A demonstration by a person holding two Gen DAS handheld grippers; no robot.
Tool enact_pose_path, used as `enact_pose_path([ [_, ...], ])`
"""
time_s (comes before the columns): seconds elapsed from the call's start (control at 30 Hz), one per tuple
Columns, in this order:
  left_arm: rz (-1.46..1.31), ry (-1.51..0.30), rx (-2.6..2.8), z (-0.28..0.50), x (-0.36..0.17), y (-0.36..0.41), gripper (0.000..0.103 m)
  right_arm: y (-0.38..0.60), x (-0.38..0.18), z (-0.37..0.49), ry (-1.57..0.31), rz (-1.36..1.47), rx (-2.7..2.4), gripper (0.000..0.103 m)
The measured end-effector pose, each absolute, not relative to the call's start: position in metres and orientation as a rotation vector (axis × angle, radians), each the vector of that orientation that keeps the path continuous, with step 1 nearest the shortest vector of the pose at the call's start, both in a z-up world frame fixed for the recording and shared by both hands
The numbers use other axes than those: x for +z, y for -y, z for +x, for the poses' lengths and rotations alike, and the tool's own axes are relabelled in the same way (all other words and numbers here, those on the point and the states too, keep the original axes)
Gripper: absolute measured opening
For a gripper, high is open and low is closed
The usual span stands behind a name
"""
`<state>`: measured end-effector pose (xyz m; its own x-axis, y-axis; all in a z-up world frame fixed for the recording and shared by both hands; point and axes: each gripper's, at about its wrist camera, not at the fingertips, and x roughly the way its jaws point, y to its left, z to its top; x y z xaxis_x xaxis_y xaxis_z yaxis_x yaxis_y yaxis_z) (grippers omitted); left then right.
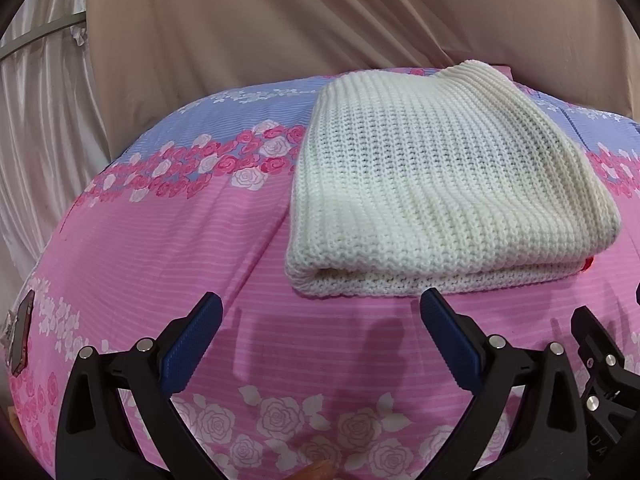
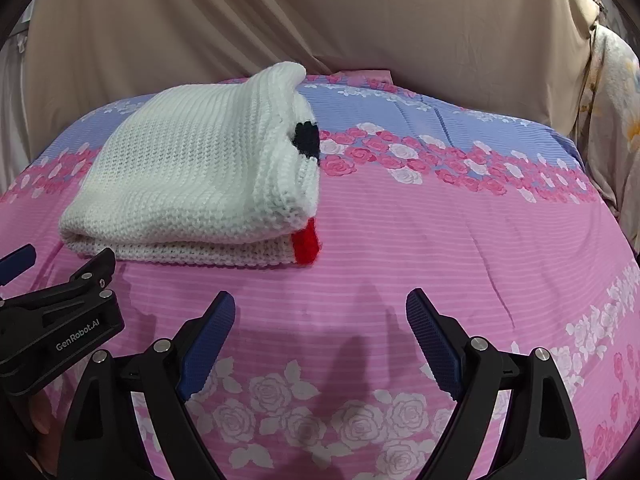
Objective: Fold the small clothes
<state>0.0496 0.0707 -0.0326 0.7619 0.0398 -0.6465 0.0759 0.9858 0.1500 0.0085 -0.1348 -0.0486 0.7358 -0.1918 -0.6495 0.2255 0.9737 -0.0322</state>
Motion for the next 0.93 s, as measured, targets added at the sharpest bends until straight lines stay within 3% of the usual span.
enact_pose_path([
  [0.93, 0.169, -0.713, -0.016, 0.0495, -0.0332, -0.0724, 0.097, 0.1322, -0.05, 0.0086, -0.712, 0.057, -0.231, 0.085],
])
